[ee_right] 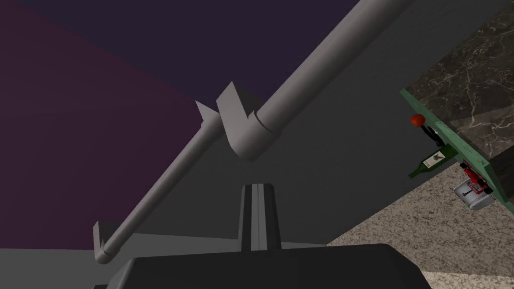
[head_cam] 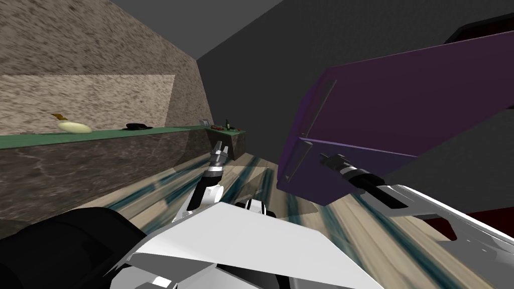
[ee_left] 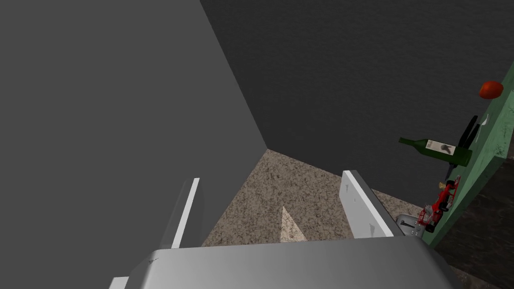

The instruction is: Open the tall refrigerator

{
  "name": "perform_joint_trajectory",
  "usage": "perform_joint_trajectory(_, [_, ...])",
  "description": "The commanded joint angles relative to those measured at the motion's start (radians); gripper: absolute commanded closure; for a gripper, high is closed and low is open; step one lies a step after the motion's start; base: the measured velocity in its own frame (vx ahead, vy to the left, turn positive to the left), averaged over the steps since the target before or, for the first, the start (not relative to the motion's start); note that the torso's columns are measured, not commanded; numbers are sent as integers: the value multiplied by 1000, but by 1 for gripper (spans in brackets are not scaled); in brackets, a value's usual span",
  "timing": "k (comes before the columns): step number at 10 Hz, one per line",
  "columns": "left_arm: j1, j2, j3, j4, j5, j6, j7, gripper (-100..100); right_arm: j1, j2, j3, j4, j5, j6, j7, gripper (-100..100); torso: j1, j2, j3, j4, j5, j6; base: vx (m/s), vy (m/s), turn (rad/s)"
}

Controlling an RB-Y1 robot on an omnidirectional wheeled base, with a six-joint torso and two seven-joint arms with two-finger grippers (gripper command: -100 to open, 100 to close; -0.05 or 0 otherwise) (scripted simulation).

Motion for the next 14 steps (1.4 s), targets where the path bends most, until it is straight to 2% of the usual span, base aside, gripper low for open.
perform_joint_trajectory(1, [0, 0, 0, 0, 0, 0, 0, 0, 29, -12, 7, -67, -17, -53, 1, 100, 0, 0, 0, 0, 0, 0, -262, -183, -16])
perform_joint_trajectory(2, [0, 0, 0, 0, 0, 0, 0, 0, 15, -14, 9, -46, -14, -38, -1, 100, -1, 2, 1, 1, 0, 0, -126, -88, -1])
perform_joint_trajectory(3, [0, 0, 0, 0, 0, 0, 0, 0, 22, -32, 10, -72, 6, -28, 31, -100, 4, -4, -2, -1, 1, 0, 2, -46, -37])
perform_joint_trajectory(8, [1, 0, 0, 0, 0, 0, 0, 0, 37, -75, 9, -134, 59, 7, 116, -100, -2, 3, 2, 1, -1, 0, 62, -28, -24])
perform_joint_trajectory(14, [1, 0, 0, 0, 0, 0, 0, 0, 61, -150, 7, -242, 140, 58, 251, -100, -4, 2, 1, 1, -1, 1, 58, -38, -30])
